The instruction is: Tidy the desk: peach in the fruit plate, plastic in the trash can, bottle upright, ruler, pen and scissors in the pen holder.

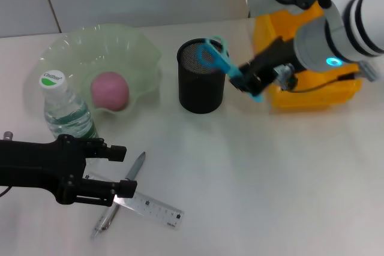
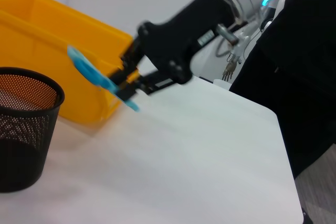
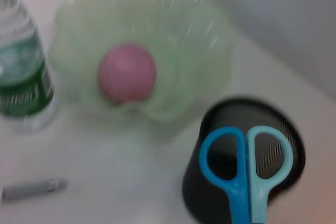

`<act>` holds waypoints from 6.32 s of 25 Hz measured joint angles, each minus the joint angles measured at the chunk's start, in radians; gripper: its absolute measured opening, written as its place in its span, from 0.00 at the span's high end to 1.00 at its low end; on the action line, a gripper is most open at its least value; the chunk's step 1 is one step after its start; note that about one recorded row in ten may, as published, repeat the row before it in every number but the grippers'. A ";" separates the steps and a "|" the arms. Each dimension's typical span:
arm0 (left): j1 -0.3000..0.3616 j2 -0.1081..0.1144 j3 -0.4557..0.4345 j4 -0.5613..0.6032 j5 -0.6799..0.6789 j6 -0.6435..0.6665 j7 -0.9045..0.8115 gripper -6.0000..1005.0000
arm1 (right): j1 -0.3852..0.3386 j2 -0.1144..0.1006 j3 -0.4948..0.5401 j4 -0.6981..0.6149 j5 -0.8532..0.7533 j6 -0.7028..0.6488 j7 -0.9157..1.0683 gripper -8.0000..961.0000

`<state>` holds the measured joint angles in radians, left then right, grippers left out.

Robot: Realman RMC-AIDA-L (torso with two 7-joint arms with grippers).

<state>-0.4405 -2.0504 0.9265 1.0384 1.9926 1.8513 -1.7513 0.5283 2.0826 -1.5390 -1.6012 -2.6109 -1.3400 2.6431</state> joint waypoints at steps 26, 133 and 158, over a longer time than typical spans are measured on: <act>-0.008 0.000 0.000 -0.003 0.000 0.000 -0.004 0.22 | -0.001 -0.001 -0.072 0.333 0.286 0.611 -0.179 0.76; -0.155 -0.020 0.446 0.402 0.625 -0.071 0.369 0.23 | 0.063 -0.054 0.626 0.414 0.129 -0.515 -0.064 0.44; -0.286 -0.023 0.605 0.197 0.658 -0.185 0.456 0.23 | 0.098 -0.048 0.625 0.461 0.129 -0.490 -0.036 0.44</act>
<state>-0.7269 -2.0733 1.5315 1.2358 2.6507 1.6663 -1.2951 0.6260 2.0346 -0.9143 -1.1402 -2.4819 -1.8299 2.6075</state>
